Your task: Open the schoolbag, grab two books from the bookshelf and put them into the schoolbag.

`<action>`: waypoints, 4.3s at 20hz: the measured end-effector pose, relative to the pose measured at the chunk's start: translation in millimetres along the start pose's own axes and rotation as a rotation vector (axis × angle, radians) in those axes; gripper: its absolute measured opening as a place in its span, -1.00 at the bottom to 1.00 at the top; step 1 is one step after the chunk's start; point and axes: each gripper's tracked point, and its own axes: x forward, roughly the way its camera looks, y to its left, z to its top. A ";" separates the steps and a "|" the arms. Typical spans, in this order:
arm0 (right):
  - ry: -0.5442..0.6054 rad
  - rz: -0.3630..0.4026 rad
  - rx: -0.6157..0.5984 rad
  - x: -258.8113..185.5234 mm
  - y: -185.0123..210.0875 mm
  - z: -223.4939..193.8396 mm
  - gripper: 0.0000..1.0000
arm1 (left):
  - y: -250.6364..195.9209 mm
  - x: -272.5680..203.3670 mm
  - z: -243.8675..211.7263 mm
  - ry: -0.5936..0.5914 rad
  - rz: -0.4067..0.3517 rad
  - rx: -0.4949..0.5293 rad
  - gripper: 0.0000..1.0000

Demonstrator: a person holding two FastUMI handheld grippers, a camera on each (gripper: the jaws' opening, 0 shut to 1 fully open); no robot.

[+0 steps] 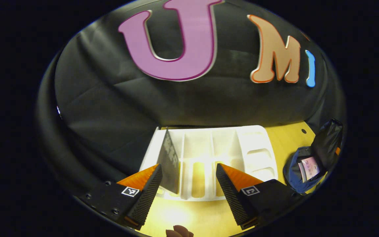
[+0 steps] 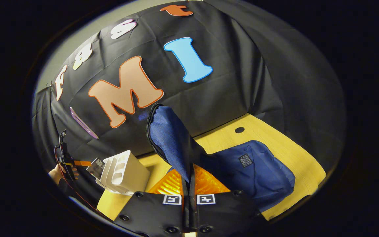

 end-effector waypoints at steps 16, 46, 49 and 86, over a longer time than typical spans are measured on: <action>-0.002 -0.033 -0.002 -1.7 0.7 -1.1 -0.94 | 67.4 77.9 -18.9 0.228 -0.003 -0.049 0.90; 0.001 -0.051 -0.010 -5.8 -2.0 -5.7 -0.95 | 65.4 101.7 -48.4 0.386 0.004 -0.081 -0.27; 0.001 -0.050 -0.013 -6.0 -1.5 -5.9 -0.95 | 67.6 102.9 -46.3 0.372 0.009 -0.071 -0.30; 0.000 -0.041 0.013 -7.3 -4.1 -2.7 -0.94 | -3.4 -21.0 56.5 0.109 -0.288 -0.300 -0.31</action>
